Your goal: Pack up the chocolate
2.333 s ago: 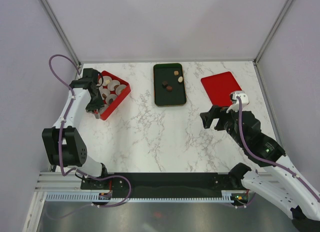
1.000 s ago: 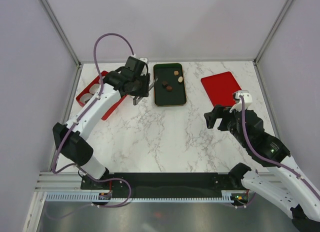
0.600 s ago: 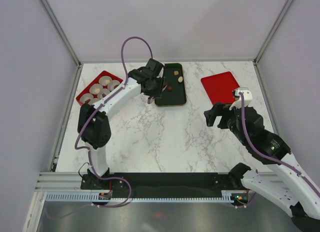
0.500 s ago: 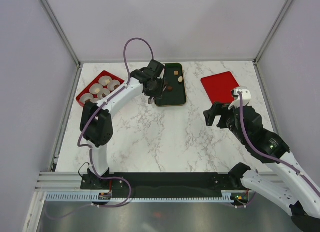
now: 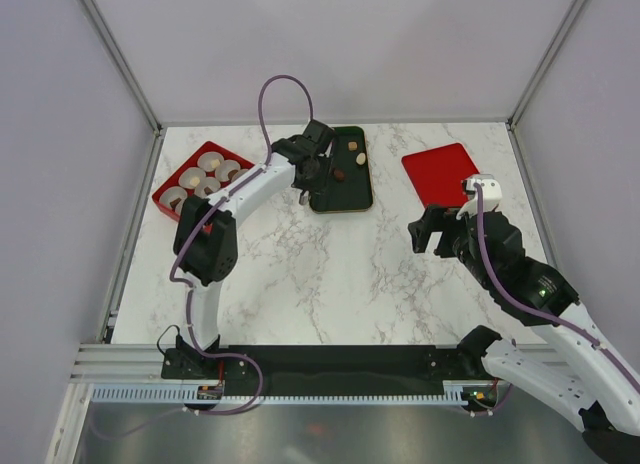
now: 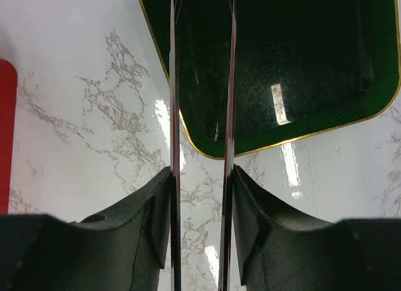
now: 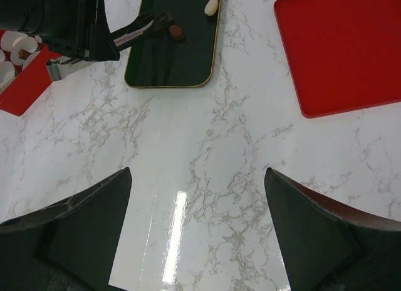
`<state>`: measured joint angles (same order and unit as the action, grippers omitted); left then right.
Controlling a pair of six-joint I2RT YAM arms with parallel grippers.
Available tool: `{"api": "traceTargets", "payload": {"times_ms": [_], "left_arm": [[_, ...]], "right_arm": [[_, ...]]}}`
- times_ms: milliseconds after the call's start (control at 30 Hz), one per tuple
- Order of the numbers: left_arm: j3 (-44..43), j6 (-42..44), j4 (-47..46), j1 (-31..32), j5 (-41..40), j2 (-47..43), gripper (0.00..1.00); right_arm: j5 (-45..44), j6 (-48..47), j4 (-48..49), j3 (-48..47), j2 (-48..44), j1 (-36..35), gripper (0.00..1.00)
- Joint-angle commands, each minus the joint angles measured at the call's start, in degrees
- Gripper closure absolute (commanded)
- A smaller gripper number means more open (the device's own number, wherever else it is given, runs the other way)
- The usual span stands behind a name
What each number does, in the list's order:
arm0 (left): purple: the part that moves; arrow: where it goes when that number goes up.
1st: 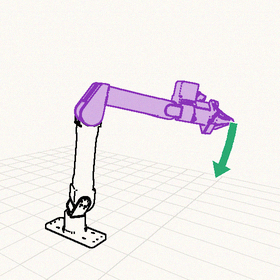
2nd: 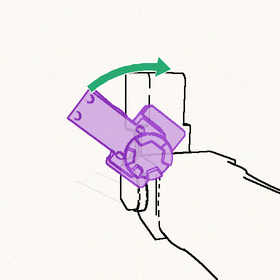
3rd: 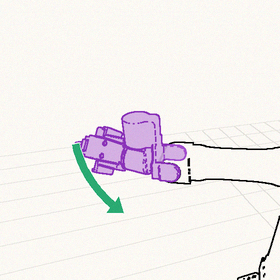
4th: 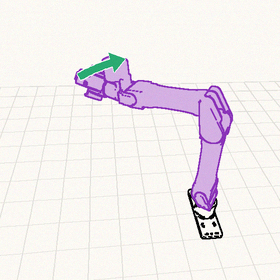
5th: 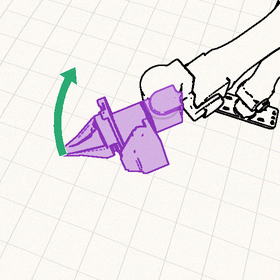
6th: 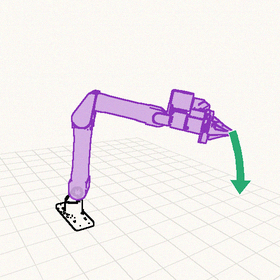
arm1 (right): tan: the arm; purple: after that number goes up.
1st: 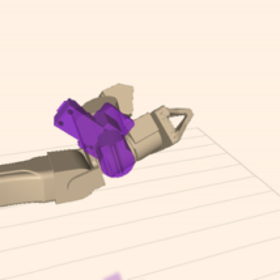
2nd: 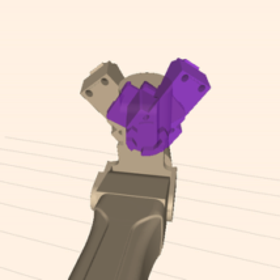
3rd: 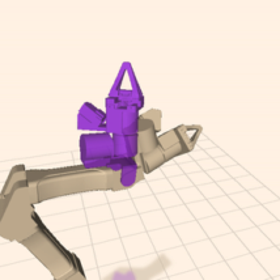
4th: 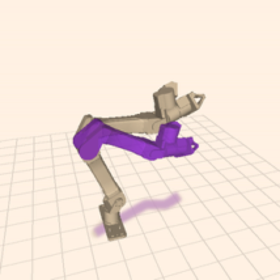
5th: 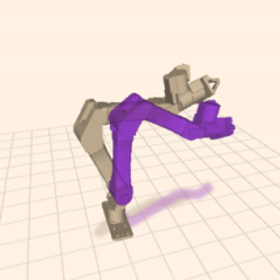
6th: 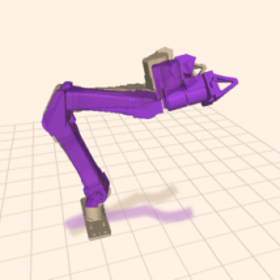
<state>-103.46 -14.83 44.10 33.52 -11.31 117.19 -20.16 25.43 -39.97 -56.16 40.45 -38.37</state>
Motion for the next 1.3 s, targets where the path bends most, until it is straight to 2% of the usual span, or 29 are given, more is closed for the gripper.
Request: {"api": "traceTargets", "payload": {"times_ms": [0, 567, 800, 1000, 1267], "left_arm": [[-2.8, 2.8, -2.5, 0.1, -3.5, 1.3, 0.53], [-5.9, 6.0, -3.8, -0.6, -1.6, 4.6, 0.52], [-5.7, 6.3, -3.4, -0.7, -1.1, 4.3, 0.57], [-4.4, 6.0, -2.0, -0.7, -1.2, 0.2, 0.61], [1.3, 3.3, 3.8, -0.7, -2.3, -13.3, 0.63]], "right_arm": [[-2.4, -0.4, 0.2, 0.3, -0.4, 0.0, 0.04], [-2.6, 0.0, 1.8, 2.0, -1.6, 0.0, 0.04], [-2.7, 0.5, 2.3, 3.3, -1.7, -0.1, 0.04], [-1.4, 1.8, 3.1, 3.6, -1.6, 0.0, 0.05], [0.7, 3.5, 5.1, 4.6, -2.9, 0.0, 0.05]]}}
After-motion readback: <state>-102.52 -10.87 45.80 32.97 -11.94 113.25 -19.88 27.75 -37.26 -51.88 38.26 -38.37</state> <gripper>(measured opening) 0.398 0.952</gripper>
